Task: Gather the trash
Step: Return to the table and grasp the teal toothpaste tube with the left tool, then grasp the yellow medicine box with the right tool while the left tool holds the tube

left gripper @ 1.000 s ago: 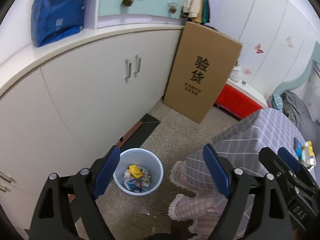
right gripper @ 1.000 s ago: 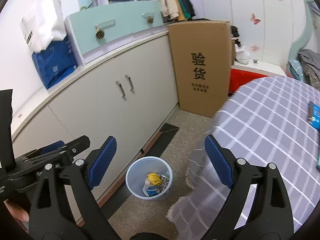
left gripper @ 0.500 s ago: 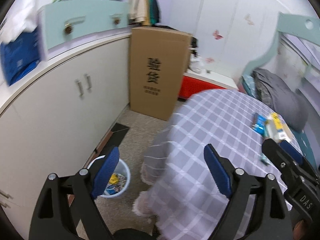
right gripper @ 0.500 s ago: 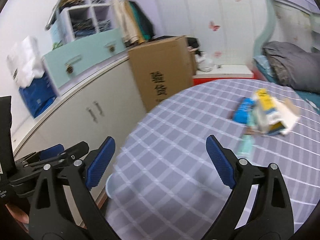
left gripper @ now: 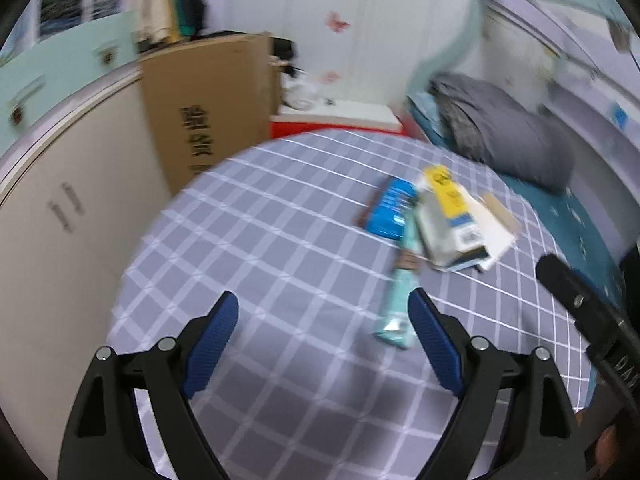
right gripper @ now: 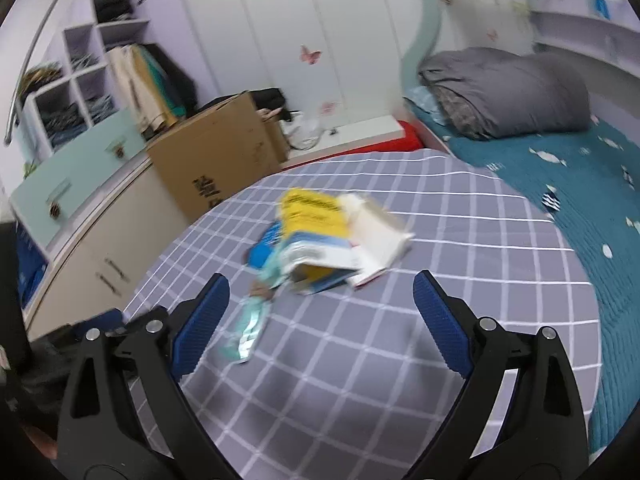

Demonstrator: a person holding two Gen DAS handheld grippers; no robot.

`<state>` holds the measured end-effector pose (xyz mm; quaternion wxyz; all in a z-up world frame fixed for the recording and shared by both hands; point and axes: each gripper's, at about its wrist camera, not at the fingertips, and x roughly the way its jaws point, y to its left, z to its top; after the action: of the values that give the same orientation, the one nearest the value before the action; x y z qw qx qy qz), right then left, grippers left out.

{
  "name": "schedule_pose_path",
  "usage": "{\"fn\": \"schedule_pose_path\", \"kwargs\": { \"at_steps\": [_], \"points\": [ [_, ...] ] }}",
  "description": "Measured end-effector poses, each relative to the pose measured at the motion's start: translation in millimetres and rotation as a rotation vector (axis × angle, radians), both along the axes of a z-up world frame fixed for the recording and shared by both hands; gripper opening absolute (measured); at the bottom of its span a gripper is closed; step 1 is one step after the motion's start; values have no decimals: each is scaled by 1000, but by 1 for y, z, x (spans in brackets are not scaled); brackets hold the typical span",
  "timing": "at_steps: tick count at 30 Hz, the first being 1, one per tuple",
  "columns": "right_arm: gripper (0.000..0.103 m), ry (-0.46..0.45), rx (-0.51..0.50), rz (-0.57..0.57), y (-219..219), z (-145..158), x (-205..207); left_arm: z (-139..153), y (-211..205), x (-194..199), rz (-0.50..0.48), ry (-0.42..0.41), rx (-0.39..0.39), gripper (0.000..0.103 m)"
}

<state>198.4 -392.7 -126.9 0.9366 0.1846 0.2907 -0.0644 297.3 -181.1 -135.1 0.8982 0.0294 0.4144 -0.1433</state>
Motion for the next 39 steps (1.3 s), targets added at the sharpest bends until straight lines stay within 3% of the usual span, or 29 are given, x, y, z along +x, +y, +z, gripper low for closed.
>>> {"fn": "schedule_pose_path", "kwargs": {
  "at_steps": [8,12,14,15,18,20,25,31,39],
  "points": [
    [92,26,57,-23,-34,-17,6,-27,-60,22,-74,15,125,80],
    [92,38,75,-17,-40,-23,12,-35,-73,27,-106,34,159,62],
    [92,39,81,-15,-40,-23,15,-39,-77,30,-123,45,170,39],
    [92,38,82,-13,-40,-22,17,-42,-78,31,-143,60,162,19],
    [92,30,75,-13,-38,-19,22,-38,-69,31,-131,53,133,19],
    [92,22,77,-5,-35,-16,25,-30,-53,31,-115,48,63,19],
    [92,30,94,36,-24,-13,42,-5,-17,27,-54,-24,-20,19],
    [92,90,165,87,-15,-21,77,13,21,31,41,-76,-37,19],
    [92,174,191,85,-7,-31,108,12,58,42,101,-58,-69,19]
  ]
}}
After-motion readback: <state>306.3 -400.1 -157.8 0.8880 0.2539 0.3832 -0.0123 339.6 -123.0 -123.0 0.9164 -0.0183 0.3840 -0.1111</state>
